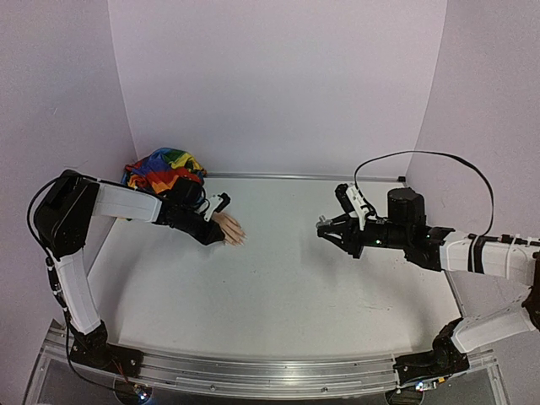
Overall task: Paint the nails
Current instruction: Paint the nail with the hand.
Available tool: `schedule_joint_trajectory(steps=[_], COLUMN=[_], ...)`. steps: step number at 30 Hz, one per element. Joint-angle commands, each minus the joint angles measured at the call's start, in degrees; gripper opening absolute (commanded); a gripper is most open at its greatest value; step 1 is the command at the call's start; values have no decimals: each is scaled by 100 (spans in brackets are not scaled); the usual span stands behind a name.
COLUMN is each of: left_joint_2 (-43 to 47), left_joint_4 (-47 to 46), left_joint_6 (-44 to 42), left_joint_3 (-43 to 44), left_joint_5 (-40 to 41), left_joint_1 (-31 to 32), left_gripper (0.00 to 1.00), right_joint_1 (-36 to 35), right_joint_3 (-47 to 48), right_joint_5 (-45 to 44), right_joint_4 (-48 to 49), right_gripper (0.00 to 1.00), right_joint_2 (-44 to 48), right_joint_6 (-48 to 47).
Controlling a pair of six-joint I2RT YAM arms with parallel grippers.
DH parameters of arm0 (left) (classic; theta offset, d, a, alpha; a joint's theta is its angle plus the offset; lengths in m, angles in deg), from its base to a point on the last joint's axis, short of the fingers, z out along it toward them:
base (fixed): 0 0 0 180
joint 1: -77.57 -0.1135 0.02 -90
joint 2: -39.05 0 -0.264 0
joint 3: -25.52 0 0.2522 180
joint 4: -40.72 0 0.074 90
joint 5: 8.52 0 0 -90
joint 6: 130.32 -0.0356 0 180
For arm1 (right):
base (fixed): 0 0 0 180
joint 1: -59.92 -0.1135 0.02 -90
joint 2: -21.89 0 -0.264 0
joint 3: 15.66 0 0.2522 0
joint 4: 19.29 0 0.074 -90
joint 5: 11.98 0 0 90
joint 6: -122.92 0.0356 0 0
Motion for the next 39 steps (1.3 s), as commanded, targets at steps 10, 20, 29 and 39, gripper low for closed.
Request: schedule_joint_trajectory(steps=[10, 20, 29, 39], left_joint_2=[79, -48, -106, -157], left_joint_4=[-273, -273, -273, -276], left_joint_6=[39, 32, 19, -16], left_joint_3=[200, 313, 338, 382], left_joint_5=[94, 26, -22, -73], left_joint_1=[-115, -124, -124, -115], left_gripper=[0, 0, 0, 0], right_joint_1=[-11, -11, -15, -13], right_joint_3=[137, 154, 148, 129], right_joint_5=[139, 148, 146, 131], right_joint_4=[231, 234, 226, 227], right_gripper=[0, 0, 0, 0], right_joint_2=[-10, -28, -28, -10], right_joint_6=[-9, -7, -7, -9])
